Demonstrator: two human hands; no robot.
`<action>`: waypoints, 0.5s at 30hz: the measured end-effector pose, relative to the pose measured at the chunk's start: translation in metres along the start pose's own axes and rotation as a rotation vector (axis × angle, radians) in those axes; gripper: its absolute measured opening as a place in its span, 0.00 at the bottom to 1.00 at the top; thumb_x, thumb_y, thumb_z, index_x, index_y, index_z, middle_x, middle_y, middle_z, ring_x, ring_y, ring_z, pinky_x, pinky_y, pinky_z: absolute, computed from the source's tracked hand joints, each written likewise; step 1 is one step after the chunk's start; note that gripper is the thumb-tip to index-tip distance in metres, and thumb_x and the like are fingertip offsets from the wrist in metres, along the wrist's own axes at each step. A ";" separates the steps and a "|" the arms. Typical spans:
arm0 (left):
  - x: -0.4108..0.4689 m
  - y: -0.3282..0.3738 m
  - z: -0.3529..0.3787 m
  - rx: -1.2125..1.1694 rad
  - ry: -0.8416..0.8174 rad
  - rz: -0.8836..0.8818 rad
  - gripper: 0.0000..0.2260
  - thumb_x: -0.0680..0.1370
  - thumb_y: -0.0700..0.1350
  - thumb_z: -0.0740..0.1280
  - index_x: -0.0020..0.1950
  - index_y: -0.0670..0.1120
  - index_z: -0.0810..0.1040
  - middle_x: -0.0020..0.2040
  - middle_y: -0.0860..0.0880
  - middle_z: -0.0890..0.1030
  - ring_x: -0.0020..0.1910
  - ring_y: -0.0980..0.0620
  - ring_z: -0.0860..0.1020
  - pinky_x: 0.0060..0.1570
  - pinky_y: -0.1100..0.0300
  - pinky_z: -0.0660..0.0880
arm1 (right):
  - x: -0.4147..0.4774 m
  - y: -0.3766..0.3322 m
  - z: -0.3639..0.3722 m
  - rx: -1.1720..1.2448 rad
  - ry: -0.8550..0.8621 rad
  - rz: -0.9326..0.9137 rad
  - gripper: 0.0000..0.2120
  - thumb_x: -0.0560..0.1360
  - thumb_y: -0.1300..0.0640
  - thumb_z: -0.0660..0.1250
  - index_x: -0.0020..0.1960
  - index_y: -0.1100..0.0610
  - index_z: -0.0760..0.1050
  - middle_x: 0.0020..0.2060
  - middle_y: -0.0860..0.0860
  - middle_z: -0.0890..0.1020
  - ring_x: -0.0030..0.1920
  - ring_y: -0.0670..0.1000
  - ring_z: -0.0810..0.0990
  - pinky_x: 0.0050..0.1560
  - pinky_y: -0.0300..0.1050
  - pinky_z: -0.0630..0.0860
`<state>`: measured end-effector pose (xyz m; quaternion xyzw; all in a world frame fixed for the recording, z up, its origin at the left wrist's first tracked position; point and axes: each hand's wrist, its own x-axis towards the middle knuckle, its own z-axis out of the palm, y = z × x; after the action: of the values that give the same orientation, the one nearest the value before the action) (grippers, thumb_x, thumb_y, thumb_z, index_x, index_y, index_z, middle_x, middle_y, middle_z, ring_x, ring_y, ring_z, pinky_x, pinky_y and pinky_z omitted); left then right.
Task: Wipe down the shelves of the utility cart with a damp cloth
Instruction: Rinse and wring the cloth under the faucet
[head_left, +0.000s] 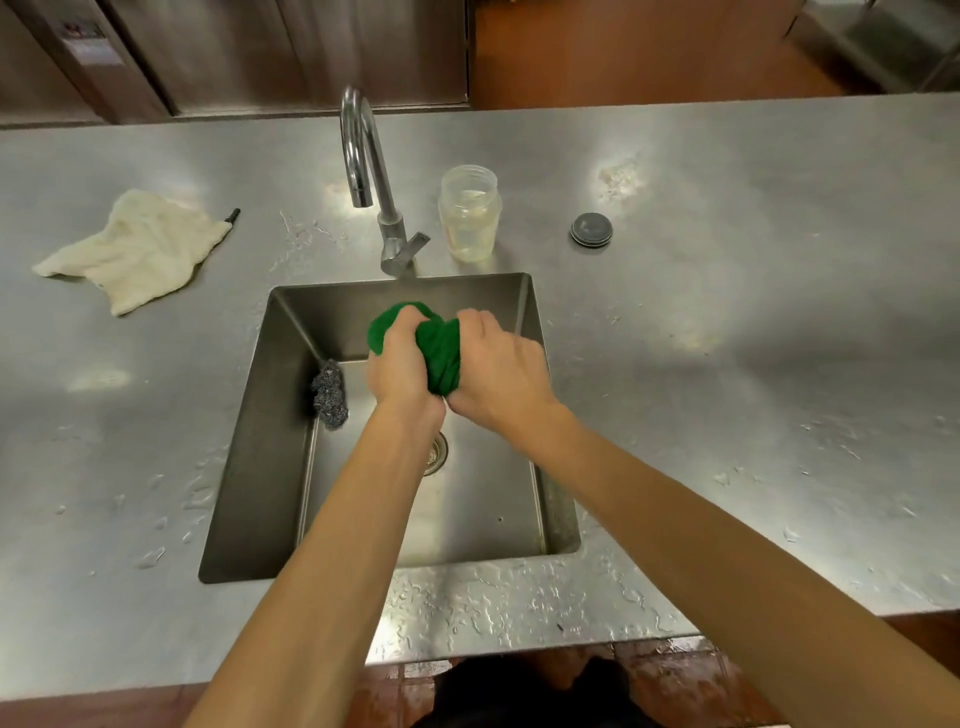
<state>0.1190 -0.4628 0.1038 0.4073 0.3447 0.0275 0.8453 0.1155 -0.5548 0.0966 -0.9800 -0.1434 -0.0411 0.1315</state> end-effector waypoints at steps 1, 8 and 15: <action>-0.002 0.002 0.002 0.010 0.033 0.059 0.03 0.74 0.36 0.68 0.43 0.44 0.76 0.38 0.45 0.77 0.37 0.48 0.77 0.37 0.56 0.77 | 0.002 0.000 -0.002 0.077 -0.005 0.039 0.21 0.68 0.51 0.70 0.57 0.56 0.68 0.47 0.51 0.77 0.41 0.56 0.79 0.36 0.45 0.65; -0.001 0.029 0.004 0.271 -0.166 0.379 0.15 0.64 0.32 0.68 0.45 0.47 0.84 0.41 0.43 0.82 0.40 0.46 0.81 0.41 0.52 0.79 | 0.004 -0.010 -0.020 0.684 -0.209 0.169 0.08 0.60 0.56 0.73 0.35 0.55 0.75 0.30 0.51 0.81 0.32 0.51 0.80 0.28 0.43 0.74; 0.006 0.043 -0.003 0.269 -0.312 0.320 0.10 0.63 0.27 0.66 0.40 0.39 0.77 0.35 0.39 0.76 0.32 0.42 0.80 0.35 0.51 0.78 | 0.005 -0.018 -0.028 1.040 -0.413 0.174 0.11 0.55 0.68 0.70 0.25 0.54 0.71 0.21 0.46 0.73 0.23 0.44 0.71 0.22 0.35 0.66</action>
<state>0.1318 -0.4304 0.1297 0.5647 0.1420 0.0518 0.8114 0.1142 -0.5442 0.1282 -0.7820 -0.0861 0.2387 0.5693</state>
